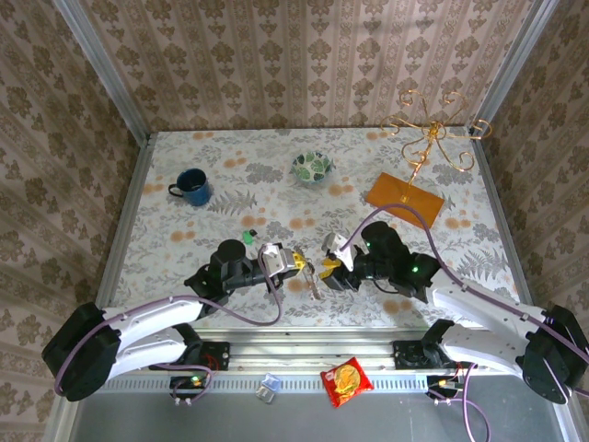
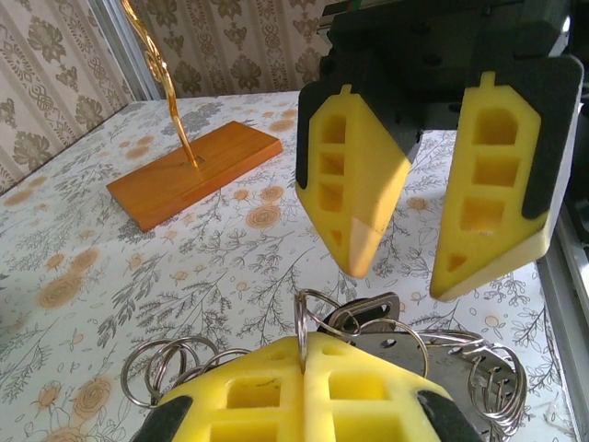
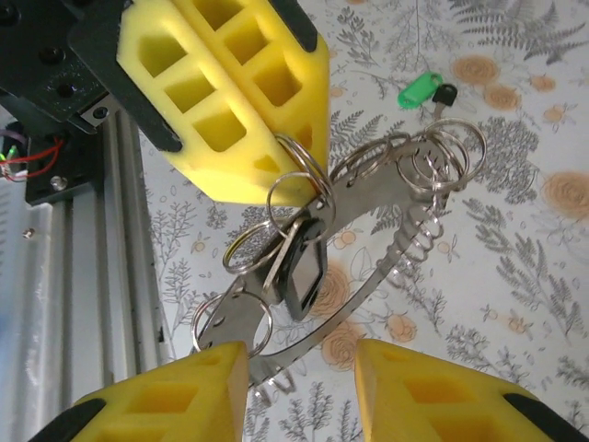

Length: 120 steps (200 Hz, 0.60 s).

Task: Put the keys on the keyring

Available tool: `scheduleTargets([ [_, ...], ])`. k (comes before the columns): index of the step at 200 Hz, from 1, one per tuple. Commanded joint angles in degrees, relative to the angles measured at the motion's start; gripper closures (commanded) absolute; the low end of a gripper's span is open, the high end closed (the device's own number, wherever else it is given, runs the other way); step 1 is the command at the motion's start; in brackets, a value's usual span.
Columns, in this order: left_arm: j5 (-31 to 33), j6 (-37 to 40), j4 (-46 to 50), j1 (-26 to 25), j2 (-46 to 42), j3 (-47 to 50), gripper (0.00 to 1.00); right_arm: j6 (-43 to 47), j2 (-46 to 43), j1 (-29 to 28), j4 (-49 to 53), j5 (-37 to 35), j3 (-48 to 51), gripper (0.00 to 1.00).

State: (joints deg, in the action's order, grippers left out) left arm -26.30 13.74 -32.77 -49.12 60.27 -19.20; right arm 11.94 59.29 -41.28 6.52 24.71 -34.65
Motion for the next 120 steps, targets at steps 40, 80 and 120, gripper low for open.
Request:
scheduleTargets([
  [40, 0.66, -2.22, -5.04, -0.90, 0.90, 0.38, 1.00, 4.65, 2.46, -2.16, -5.67, -1.74, -0.46, 0.65],
  [80, 0.76, -2.07, -5.04, -0.97, 1.16, 0.30, 1.00, 4.53, 3.83, -2.48, -7.12, -1.48, -1.05, 0.67],
  [120, 0.38, -2.22, -5.19, -0.93, 1.25, 0.30, 1.00, 4.71, 3.58, -2.51, -7.68, -3.43, -1.14, 0.76],
])
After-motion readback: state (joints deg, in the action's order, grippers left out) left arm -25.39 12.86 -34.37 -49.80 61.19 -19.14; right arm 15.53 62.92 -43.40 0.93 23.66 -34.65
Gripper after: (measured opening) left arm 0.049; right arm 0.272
